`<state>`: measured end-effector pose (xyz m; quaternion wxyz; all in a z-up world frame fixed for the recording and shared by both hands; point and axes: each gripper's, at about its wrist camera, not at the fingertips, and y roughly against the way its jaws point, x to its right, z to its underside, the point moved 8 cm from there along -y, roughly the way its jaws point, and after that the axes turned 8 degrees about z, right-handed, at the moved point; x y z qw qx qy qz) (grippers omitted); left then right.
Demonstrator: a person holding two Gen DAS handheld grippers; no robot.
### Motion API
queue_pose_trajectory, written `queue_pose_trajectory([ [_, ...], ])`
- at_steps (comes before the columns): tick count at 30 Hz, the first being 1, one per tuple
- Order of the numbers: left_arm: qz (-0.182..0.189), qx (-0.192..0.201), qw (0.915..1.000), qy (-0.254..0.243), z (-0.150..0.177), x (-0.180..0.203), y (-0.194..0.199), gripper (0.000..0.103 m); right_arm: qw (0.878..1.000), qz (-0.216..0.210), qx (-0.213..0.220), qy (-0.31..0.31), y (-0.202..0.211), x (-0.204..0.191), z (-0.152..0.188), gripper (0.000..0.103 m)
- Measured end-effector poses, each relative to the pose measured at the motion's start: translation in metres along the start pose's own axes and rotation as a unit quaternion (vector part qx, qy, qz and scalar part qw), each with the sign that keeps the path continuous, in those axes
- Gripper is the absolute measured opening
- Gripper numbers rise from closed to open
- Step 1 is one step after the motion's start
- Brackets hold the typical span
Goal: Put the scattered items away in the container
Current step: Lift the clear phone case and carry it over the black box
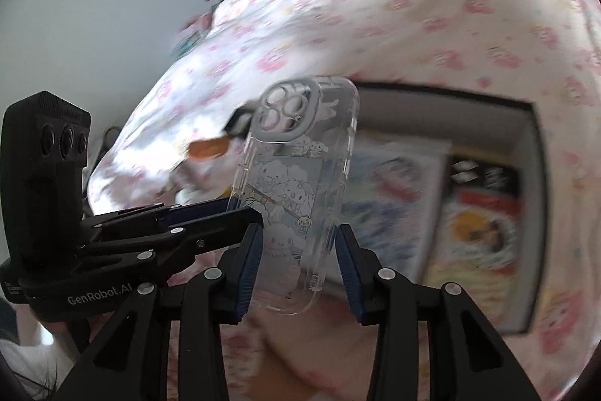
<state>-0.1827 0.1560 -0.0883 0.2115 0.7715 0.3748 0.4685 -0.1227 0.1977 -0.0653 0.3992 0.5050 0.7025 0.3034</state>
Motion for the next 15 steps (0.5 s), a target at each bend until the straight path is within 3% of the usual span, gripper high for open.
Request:
queue_pose_trajectory([
  [5, 0.022, -0.024, 0.9995, -0.005, -0.025, 0.017, -0.06, 0.027, 0.999, 0.014, 0.009, -0.05, -0.008, 0.065, -0.015, 0.037],
  [10, 0.04, -0.062, 0.9972, 0.006, -0.025, 0.019, -0.107, 0.027, 0.995, 0.016, 0.002, -0.1, -0.023, 0.108, -0.01, 0.037],
  [15, 0.026, -0.104, 0.9943, -0.005, -0.022, 0.016, -0.144, 0.029, 0.991, 0.034, -0.033, -0.122, -0.044, 0.13, 0.009, 0.037],
])
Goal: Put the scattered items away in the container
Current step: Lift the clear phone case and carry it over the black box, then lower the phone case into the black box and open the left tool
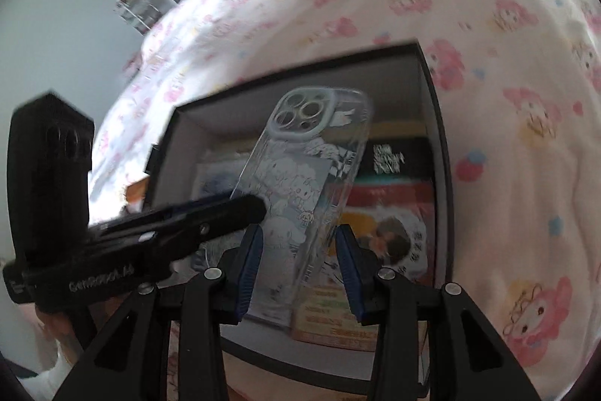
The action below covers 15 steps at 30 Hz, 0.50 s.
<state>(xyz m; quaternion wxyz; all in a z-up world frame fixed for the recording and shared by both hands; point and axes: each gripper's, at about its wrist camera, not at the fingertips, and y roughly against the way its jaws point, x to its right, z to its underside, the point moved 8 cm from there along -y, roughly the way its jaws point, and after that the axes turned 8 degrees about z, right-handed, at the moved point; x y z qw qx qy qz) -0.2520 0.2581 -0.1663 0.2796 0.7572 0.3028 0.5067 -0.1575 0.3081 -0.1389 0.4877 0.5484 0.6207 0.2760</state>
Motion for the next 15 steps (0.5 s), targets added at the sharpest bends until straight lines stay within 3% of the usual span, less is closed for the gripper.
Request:
queue_pose_trajectory([
  [5, -0.022, -0.038, 0.999, -0.007, -0.009, -0.012, -0.021, 0.03, 0.999, -0.002, -0.03, -0.019, -0.02, 0.007, 0.004, 0.037],
  [9, -0.029, -0.02, 0.999, 0.027, -0.009, -0.026, -0.007, 0.03, 0.999, -0.003, -0.03, -0.023, -0.019, 0.005, 0.005, 0.037],
  [12, -0.032, -0.017, 0.9981, 0.05, 0.008, -0.032, 0.008, 0.03, 0.999, 0.0, -0.025, -0.023, -0.014, 0.003, 0.006, 0.037],
  [15, -0.034, -0.046, 0.9963, 0.064, 0.038, -0.034, 0.01, 0.03, 0.999, 0.006, -0.022, -0.023, -0.012, 0.003, 0.008, 0.037],
])
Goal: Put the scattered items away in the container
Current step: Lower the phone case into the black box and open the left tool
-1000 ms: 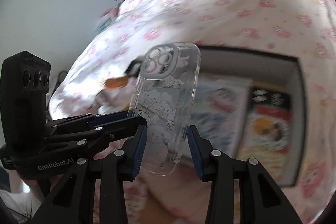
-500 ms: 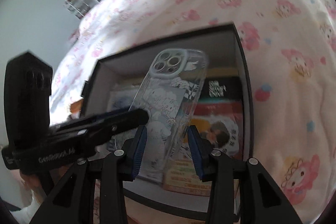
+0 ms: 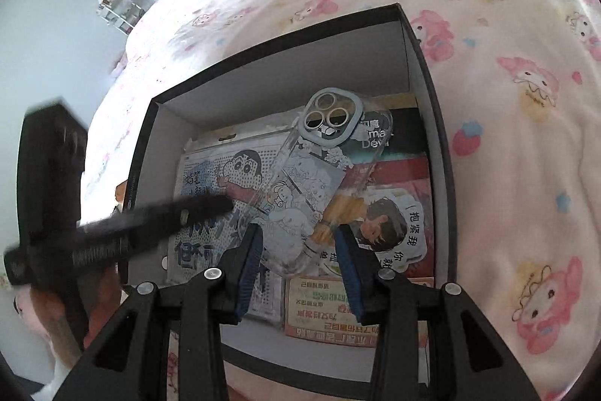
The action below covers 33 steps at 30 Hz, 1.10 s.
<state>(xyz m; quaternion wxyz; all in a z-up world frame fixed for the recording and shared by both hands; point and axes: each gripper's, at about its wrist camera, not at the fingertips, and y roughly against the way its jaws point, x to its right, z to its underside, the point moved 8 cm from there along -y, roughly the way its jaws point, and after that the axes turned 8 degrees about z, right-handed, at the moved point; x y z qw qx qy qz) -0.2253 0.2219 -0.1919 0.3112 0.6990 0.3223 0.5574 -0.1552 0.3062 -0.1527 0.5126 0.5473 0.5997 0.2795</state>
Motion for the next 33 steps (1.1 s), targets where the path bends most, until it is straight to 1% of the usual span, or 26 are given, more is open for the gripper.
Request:
queue_pose_trajectory([
  [3, 0.034, -0.025, 0.999, 0.018, 0.02, 0.0, -0.009, 0.03, 1.0, 0.013, 0.002, 0.007, -0.001, 0.002, -0.001, 0.037],
  [7, 0.038, -0.052, 0.9974, 0.033, 0.027, 0.0, -0.034, 0.03, 1.0, 0.012, -0.003, 0.0, -0.002, 0.0, 0.001, 0.037],
  [9, 0.052, -0.051, 0.9966, 0.039, 0.024, 0.005, -0.038, 0.03, 1.0, 0.019, -0.002, 0.002, -0.003, 0.0, 0.0, 0.037],
  [11, 0.048, -0.046, 0.9968, 0.044, 0.02, 0.007, -0.04, 0.029, 1.0, 0.029, 0.002, 0.007, -0.003, 0.002, 0.0, 0.037],
  [12, 0.042, -0.044, 0.9972, 0.042, 0.019, 0.006, -0.04, 0.023, 0.999, 0.034, 0.002, 0.007, -0.004, 0.004, 0.0, 0.037],
  [15, 0.019, -0.026, 0.9993, 0.019, 0.008, 0.008, -0.035, 0.015, 0.999, 0.032, 0.003, 0.0, -0.005, 0.005, -0.004, 0.037],
  [17, 0.001, -0.006, 0.9998, 0.017, -0.001, 0.005, -0.029, 0.014, 0.999, 0.038, 0.0, -0.003, -0.008, 0.005, -0.006, 0.037],
  [19, -0.01, 0.016, 0.9995, 0.026, -0.012, -0.002, -0.022, 0.014, 0.999, 0.041, -0.002, 0.001, -0.01, 0.004, -0.005, 0.037],
  [21, -0.003, 0.017, 0.9993, 0.034, -0.013, -0.005, -0.018, 0.014, 0.999, 0.043, -0.007, 0.007, -0.013, 0.003, -0.004, 0.037],
  [23, 0.02, 0.009, 0.9991, 0.037, -0.004, -0.002, -0.016, 0.014, 0.999, 0.042, -0.013, 0.008, -0.017, 0.003, -0.003, 0.037],
  [26, 0.026, -0.023, 0.9991, 0.022, 0.02, 0.006, -0.022, 0.015, 0.999, 0.038, -0.013, 0.001, -0.017, 0.004, -0.004, 0.037],
  [28, 0.035, -0.045, 0.9983, 0.013, 0.033, 0.013, -0.029, 0.015, 0.999, 0.033, -0.004, -0.008, -0.011, 0.006, -0.007, 0.037],
  [30, 0.03, -0.059, 0.9978, -0.008, 0.041, 0.022, -0.036, 0.015, 0.999, 0.032, 0.011, -0.015, -0.003, 0.008, -0.011, 0.037],
  [33, 0.009, -0.069, 0.9971, -0.032, 0.045, 0.032, -0.046, 0.015, 0.999, 0.035, 0.023, -0.024, 0.003, 0.013, -0.014, 0.037],
])
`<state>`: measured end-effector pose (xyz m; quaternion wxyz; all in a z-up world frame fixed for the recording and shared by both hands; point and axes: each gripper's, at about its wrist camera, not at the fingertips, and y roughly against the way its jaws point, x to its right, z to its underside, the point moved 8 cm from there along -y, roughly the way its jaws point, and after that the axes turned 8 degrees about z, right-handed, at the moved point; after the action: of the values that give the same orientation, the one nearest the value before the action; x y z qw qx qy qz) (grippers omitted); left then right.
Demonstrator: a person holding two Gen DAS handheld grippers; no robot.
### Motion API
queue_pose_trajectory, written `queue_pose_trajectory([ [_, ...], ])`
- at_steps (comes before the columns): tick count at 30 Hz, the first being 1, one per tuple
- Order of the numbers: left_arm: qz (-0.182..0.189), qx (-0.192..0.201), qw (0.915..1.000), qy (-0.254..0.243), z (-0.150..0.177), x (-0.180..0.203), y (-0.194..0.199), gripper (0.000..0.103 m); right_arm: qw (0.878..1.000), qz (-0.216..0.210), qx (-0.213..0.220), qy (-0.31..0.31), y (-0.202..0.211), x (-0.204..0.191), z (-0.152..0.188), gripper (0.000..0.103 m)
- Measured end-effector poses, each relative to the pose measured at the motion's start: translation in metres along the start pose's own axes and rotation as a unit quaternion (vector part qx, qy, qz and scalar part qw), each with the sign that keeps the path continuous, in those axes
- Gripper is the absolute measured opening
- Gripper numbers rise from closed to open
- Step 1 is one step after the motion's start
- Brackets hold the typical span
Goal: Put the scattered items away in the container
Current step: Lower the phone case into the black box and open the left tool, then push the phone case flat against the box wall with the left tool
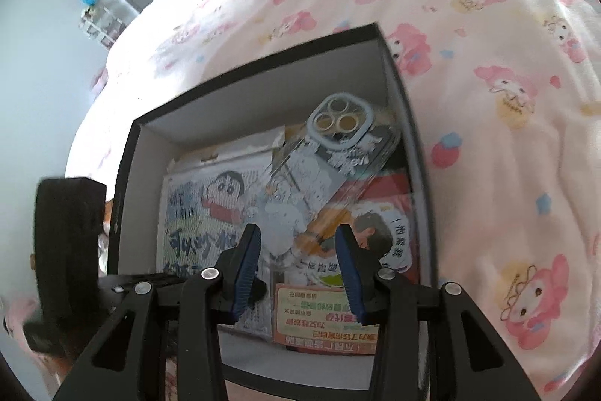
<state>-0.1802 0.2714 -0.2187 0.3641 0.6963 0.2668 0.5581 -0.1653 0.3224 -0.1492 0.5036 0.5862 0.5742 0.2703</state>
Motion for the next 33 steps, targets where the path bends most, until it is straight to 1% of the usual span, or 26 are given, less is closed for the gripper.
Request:
queue_pose_trajectory([
  [1, -0.01, -0.004, 0.9999, -0.002, 0.0, 0.001, -0.005, 0.015, 1.0, 0.0, 0.0, -0.002, 0.001, 0.001, 0.0, 0.037],
  [4, -0.018, 0.001, 0.9998, 0.003, -0.004, 0.002, -0.008, 0.015, 1.0, -0.001, -0.007, -0.008, -0.001, 0.004, 0.002, 0.037],
  [7, -0.034, 0.029, 0.9989, 0.015, -0.013, -0.004, 0.002, 0.015, 1.0, -0.001, -0.01, -0.007, -0.002, 0.005, 0.003, 0.037],
  [10, -0.042, 0.052, 0.9972, 0.033, -0.021, -0.017, 0.012, 0.015, 1.0, 0.001, -0.01, -0.003, -0.003, 0.004, 0.003, 0.037],
  [13, -0.064, 0.077, 0.9939, 0.046, -0.028, -0.029, 0.022, 0.015, 1.0, 0.009, -0.01, 0.0, -0.005, 0.004, 0.002, 0.037],
  [14, -0.062, 0.082, 0.9936, 0.048, -0.027, -0.03, 0.026, 0.015, 1.0, 0.01, -0.01, 0.0, -0.006, 0.005, 0.002, 0.037],
  [16, -0.043, 0.088, 0.9939, 0.05, -0.02, -0.031, 0.032, 0.015, 1.0, 0.01, -0.011, -0.002, -0.005, 0.006, 0.002, 0.037],
  [18, -0.048, 0.096, 0.9929, 0.052, -0.013, -0.037, 0.037, 0.015, 1.0, 0.011, -0.009, -0.001, -0.004, 0.006, 0.002, 0.037],
  [19, -0.053, 0.097, 0.9926, 0.051, -0.012, -0.039, 0.037, 0.015, 1.0, 0.015, -0.007, 0.001, -0.004, 0.006, 0.002, 0.037],
  [21, -0.048, 0.087, 0.9935, 0.054, -0.011, -0.042, 0.033, 0.015, 1.0, 0.025, 0.003, 0.006, -0.003, 0.004, 0.0, 0.037],
  [22, -0.043, 0.079, 0.9944, 0.055, -0.016, -0.047, 0.035, 0.015, 1.0, 0.028, 0.006, 0.008, -0.002, 0.004, -0.002, 0.037],
  [23, -0.039, 0.074, 0.9951, 0.053, -0.029, -0.037, 0.038, 0.015, 0.999, 0.031, 0.009, 0.011, -0.002, 0.003, -0.003, 0.037],
  [24, -0.041, 0.07, 0.9955, 0.05, -0.042, -0.039, 0.039, 0.015, 0.999, 0.034, 0.011, 0.017, -0.002, 0.001, -0.004, 0.037],
  [26, -0.04, 0.064, 0.9963, 0.04, -0.046, -0.036, 0.039, 0.015, 0.999, 0.037, 0.011, 0.028, -0.005, -0.003, -0.006, 0.037],
  [28, -0.032, 0.057, 0.9969, 0.044, -0.05, -0.031, 0.035, 0.015, 0.999, 0.038, 0.006, 0.03, -0.008, -0.004, -0.009, 0.037],
  [30, -0.037, 0.064, 0.9963, 0.043, -0.057, -0.032, 0.038, 0.015, 0.999, 0.039, 0.001, 0.021, -0.01, 0.0, -0.016, 0.037],
  [32, -0.054, 0.077, 0.9945, 0.046, -0.065, -0.036, 0.045, 0.015, 0.999, 0.032, 0.01, 0.011, -0.002, 0.002, -0.031, 0.037],
  [33, -0.052, 0.081, 0.994, 0.052, -0.07, -0.036, 0.047, 0.015, 1.0, 0.025, 0.016, 0.01, 0.003, 0.001, -0.036, 0.037],
])
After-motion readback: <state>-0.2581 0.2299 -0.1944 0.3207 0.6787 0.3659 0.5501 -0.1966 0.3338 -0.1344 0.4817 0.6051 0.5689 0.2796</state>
